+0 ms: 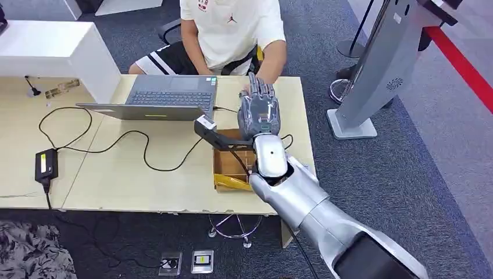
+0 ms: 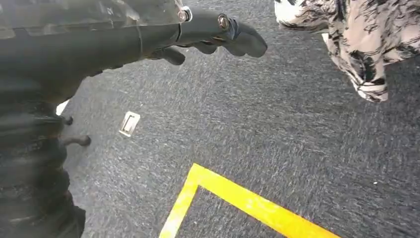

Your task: Pass the card to the sensor for recognition and then transmit it.

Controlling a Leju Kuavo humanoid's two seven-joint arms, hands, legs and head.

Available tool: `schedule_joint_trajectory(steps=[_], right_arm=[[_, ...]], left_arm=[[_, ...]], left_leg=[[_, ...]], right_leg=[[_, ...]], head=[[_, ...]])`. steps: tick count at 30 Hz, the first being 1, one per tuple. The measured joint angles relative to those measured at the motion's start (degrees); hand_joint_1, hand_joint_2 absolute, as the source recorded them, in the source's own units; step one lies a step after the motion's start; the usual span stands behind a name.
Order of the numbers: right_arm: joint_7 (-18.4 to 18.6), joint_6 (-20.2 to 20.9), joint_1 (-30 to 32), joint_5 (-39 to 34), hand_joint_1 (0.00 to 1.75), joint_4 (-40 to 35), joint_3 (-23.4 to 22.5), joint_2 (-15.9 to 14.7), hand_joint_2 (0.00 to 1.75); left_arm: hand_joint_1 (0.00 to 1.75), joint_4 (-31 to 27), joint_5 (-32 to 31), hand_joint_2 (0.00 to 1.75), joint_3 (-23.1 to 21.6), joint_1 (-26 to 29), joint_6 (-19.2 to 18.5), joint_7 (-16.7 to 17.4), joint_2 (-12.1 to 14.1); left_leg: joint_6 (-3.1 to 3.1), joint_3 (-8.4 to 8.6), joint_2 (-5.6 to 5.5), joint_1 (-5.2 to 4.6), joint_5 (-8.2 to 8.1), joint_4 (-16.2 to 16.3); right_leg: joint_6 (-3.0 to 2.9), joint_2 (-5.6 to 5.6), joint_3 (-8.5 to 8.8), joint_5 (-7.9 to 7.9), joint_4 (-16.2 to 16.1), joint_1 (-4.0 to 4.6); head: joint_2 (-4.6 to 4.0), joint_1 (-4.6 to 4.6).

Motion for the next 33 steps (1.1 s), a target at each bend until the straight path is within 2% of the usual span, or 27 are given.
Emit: schedule_joint_trajectory(steps=[4, 7, 11, 18, 21, 24, 28, 33], right_arm=[[-2.27, -5.58, 0.01, -0.26, 0.00, -0.11, -0.13, -0.33, 1.75], [-3.30, -7.97, 0.51, -0.07, 0.00, -1.93, -0.90, -0.85, 1.75], [-4.40, -8.27, 3.70, 0.90, 0.00, -9.23, -2.52, -2.95, 1.75], [-5.82, 2.25, 14.16, -0.97, 0.00, -30.79, -5.16, -8.90, 1.75], [-6.45, 8.68, 18.00, -3.98, 0.00, -39.90, -5.42, -11.45, 1.75], [-6.58, 13.42, 20.49, -5.42, 0.00, -46.72, -5.33, -13.80, 1.75], [-6.01, 18.03, 22.47, -6.47, 0.00, -53.01, -4.81, -15.87, 1.75], [-5.82, 19.45, 23.30, -6.95, 0.00, -56.52, -3.76, -17.36, 1.75]], left_arm=[[0.00, 0.00, 0.13, 1.75, 0.00, 0.00, 0.00, 0.07, 0.04], [0.00, 0.00, 0.46, 1.75, 0.00, 0.02, 0.00, 0.42, 0.09], [0.00, 0.00, 0.83, 1.75, 0.00, 0.20, 0.00, 1.18, 0.15], [0.00, 0.00, 1.31, 1.75, 0.00, 0.51, 0.00, 1.88, 0.59], [0.00, 0.00, 1.53, 1.75, 0.00, 0.52, 0.00, 2.10, 1.05], [0.00, 0.00, 1.81, 1.75, 0.00, 0.52, 0.00, 2.45, 1.38], [0.00, -0.02, 2.08, 1.75, 0.00, 0.48, 0.00, 2.88, 1.62], [0.00, -0.04, 2.34, 1.75, 0.00, 0.48, 0.00, 2.88, 1.66]], left_leg=[[0.00, 0.01, 0.00, 0.00, 0.00, 0.00], [0.00, 0.03, 0.01, 0.00, 0.00, 0.01], [0.00, 0.06, 0.01, 0.00, 0.00, 0.01], [0.00, 0.05, 0.02, 0.00, -0.03, 0.01], [0.00, 0.05, 0.08, 0.00, -0.04, 0.00], [0.01, 0.06, 0.08, 0.00, -0.04, 0.00], [0.00, 0.07, 0.09, 0.00, -0.04, 0.00], [0.01, 0.04, 0.09, 0.00, -0.04, -0.01]], right_leg=[[0.00, 0.00, 0.01, 0.00, 0.00, 0.00], [0.00, 0.00, 0.00, 0.00, 0.00, 0.00], [0.00, 0.00, 0.01, 0.00, -0.01, 0.00], [0.00, 0.00, -0.01, 0.00, -0.03, -0.01], [0.00, 0.02, -0.03, 0.00, -0.03, 0.00], [0.00, 0.01, -0.02, 0.00, -0.03, 0.00], [0.00, 0.03, -0.01, 0.00, -0.03, 0.00], [0.00, 0.02, 0.00, 0.00, -0.03, 0.00]], head=[[-0.02, 0.00], [0.00, 0.00], [0.00, -0.02], [-0.02, 0.00], [-0.02, -0.04], [0.00, 0.00], [-0.02, -0.02], [0.00, -0.02]])
